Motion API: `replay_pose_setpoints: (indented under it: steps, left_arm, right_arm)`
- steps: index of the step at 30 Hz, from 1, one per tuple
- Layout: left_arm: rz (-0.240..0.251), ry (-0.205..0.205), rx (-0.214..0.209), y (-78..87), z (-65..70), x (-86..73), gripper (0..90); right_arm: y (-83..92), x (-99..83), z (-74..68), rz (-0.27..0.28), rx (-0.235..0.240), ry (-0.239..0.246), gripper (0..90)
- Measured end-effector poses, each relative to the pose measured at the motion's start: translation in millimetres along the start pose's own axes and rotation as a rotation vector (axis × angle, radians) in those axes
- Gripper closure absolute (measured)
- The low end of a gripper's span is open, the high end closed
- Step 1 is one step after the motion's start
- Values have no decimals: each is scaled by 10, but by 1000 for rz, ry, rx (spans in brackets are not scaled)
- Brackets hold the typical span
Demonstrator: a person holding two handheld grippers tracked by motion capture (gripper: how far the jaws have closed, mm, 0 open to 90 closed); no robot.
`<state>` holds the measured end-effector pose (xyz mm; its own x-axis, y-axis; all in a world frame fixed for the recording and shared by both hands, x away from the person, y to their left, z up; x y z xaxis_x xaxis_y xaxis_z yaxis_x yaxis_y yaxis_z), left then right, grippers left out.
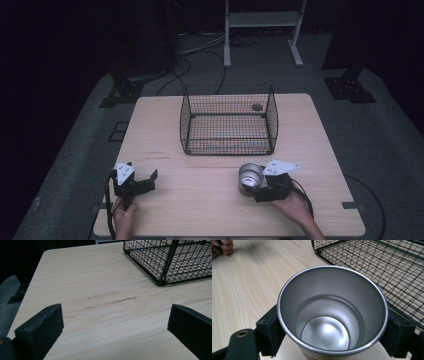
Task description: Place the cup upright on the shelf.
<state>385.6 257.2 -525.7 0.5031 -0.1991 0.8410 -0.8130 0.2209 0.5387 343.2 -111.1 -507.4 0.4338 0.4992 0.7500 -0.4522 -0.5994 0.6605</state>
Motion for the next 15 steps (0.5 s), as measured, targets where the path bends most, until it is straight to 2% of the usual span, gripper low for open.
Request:
replay_pose_setpoints:
  steps: [8, 13, 15]
  left_arm:
    - [2, -1, 0, -1, 1, 1, 0]
    - [2, 2, 0, -1, -2, 1, 0]
    - [1, 2, 0, -1, -2, 0, 0]
  right_arm:
    - [118, 170, 54, 6, 23, 1, 181]
    - [185, 324, 48, 14, 70, -15, 181]
    - [207, 371, 57, 19, 71, -12, 180]
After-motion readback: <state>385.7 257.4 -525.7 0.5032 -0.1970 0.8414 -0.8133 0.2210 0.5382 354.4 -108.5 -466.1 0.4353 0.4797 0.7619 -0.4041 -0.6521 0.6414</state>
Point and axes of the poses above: each handheld gripper's, and its own axes: y roughly backward along the jaws, x roughly out of its top, z roughly to its right, the point moved 10 cm from there along -y, roughly forward along the jaws, and after that the axes turned 8 degrees about -z, right-handed, at the moved point
